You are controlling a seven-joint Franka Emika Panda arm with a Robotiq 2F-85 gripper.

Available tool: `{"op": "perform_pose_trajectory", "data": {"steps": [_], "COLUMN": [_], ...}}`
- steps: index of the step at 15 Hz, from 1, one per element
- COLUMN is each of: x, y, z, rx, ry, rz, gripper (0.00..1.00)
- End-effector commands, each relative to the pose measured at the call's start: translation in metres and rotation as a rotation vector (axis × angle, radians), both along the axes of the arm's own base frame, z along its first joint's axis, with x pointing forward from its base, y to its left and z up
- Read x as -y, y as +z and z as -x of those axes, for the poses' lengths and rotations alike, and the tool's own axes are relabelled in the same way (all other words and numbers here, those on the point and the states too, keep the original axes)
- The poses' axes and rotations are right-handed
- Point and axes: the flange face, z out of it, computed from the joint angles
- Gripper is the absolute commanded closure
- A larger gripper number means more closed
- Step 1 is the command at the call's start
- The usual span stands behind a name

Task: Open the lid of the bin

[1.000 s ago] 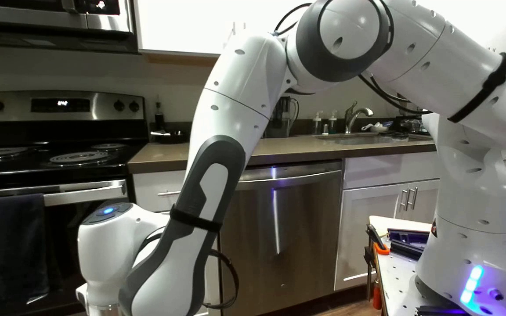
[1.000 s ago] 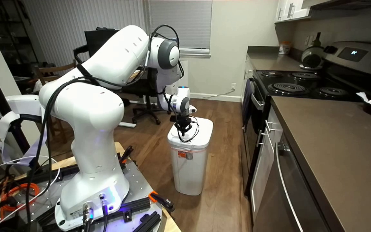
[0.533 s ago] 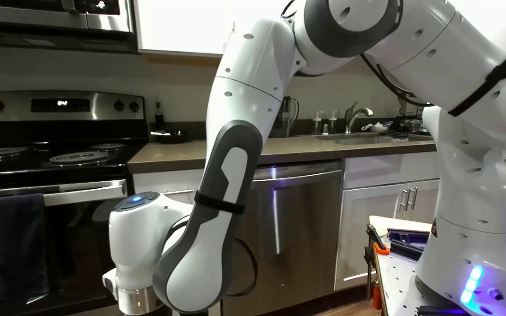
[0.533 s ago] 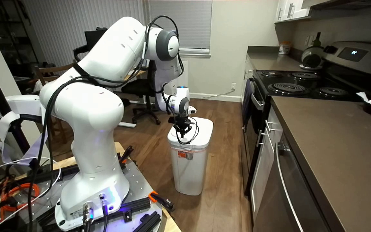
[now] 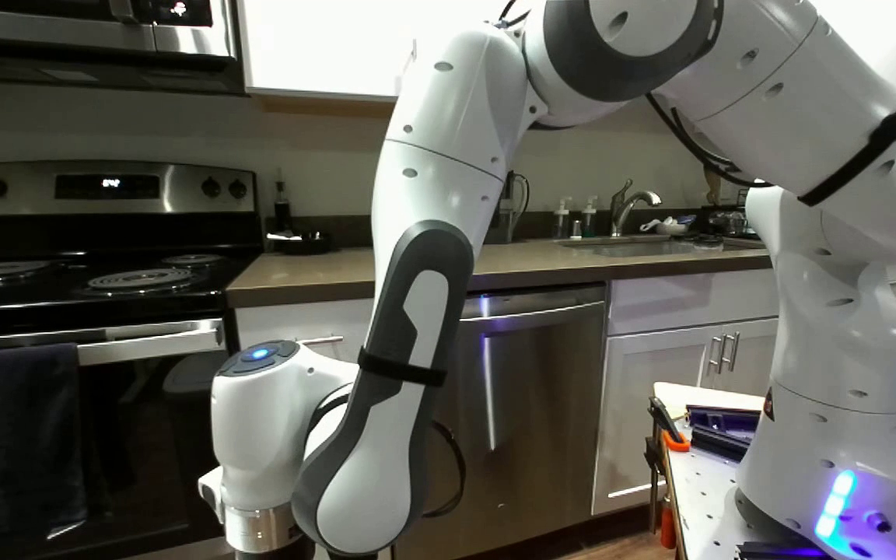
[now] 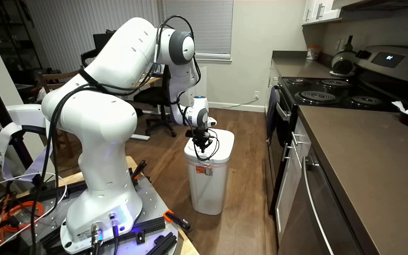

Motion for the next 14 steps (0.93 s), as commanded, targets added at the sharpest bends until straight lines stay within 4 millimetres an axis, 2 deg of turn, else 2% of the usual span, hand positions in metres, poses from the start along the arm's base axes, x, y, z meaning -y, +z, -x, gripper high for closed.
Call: {"op": "perform_pose_trajectory", "data": {"steps": [1, 14], "x": [-0.002, 0.001], "y": [-0.002, -0.02], "z": [-0.006, -0.033], "rx": [0.04, 0.041], "ry": [-0.014, -0.01], "rz": [0.016, -0.073], "gripper": [0.97, 0.98]}}
